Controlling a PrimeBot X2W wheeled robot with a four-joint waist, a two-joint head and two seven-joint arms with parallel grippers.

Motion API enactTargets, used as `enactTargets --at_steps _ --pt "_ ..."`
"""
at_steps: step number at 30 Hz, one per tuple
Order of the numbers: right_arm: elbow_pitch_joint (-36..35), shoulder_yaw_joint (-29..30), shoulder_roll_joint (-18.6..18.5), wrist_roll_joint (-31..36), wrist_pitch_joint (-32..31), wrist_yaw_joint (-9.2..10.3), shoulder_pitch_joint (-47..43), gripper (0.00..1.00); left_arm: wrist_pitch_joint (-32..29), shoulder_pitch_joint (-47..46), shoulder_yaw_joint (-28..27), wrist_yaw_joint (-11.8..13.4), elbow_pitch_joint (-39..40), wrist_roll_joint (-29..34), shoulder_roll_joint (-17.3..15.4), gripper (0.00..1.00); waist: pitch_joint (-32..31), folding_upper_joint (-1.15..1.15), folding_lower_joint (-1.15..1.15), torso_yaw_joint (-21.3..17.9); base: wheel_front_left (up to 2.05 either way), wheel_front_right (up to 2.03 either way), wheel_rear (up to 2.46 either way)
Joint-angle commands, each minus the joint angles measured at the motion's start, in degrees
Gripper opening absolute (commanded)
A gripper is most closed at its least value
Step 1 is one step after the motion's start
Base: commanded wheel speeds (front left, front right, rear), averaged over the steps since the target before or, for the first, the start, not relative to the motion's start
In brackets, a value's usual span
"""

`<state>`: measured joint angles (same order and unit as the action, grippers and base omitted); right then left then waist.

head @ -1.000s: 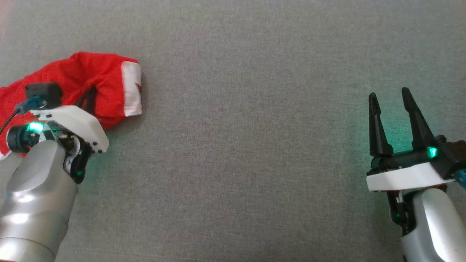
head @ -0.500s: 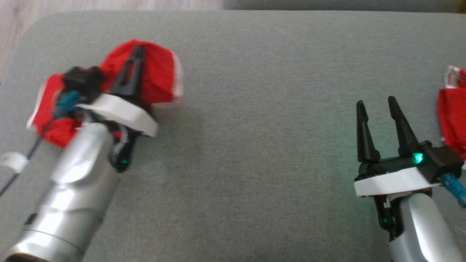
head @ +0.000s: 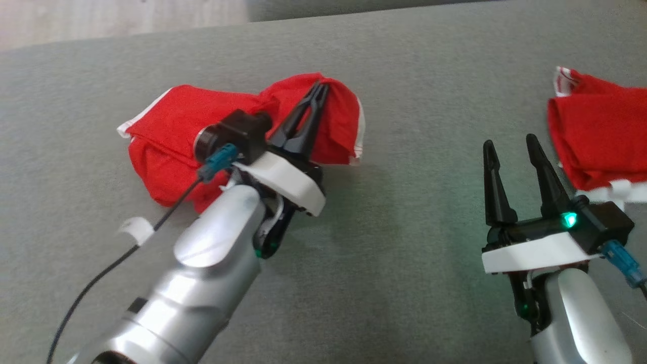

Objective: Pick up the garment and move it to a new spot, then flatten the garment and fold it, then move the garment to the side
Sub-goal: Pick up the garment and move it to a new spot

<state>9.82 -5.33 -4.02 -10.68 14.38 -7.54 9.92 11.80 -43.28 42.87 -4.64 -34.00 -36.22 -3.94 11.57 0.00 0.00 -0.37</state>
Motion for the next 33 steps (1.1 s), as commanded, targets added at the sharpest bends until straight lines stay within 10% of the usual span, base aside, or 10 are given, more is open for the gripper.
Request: enactTargets --at_steps 1,12,13,14,21,33 --pt "-1.68 -1.53 0.63 -0.38 0.62 0.05 1.64 1.00 0.77 -3.89 -0.82 0.51 1.29 0.19 0.05 0.00 0.68 0.00 0.00 -1.70 0.00 0.00 0.00" --pt "-0.61 -4.28 1.08 -1.38 0.62 0.05 3.59 1.00 2.65 -10.89 9.43 5.63 3.00 -8.33 1.04 0.00 2.10 0.00 0.00 -8.11 0.00 0.00 0.00" --pt "-0.52 -4.51 1.10 -1.57 0.62 0.05 3.72 1.00 2.88 -11.79 10.19 6.80 3.39 -8.72 1.04 0.95 2.14 0.00 0.00 -8.45 0.00 0.00 0.00" --pt "-0.46 -4.69 1.11 -1.86 0.62 0.05 3.81 1.00 3.02 -12.42 10.98 7.36 3.83 -9.22 1.05 1.00 2.15 0.00 0.00 -8.64 0.00 0.00 0.00" --pt "-0.78 -2.89 1.12 -2.52 0.62 0.05 3.29 1.00 3.17 -11.83 11.60 7.69 4.74 -9.20 1.05 1.00 1.56 0.00 0.00 -6.71 0.00 0.00 0.00" --pt "-1.34 0.57 1.13 -0.95 0.62 0.05 -0.44 1.00 3.19 5.46 -5.55 6.93 9.97 3.00 -3.19 1.00 -3.35 0.00 0.00 1.38 0.00 0.00 0.00"
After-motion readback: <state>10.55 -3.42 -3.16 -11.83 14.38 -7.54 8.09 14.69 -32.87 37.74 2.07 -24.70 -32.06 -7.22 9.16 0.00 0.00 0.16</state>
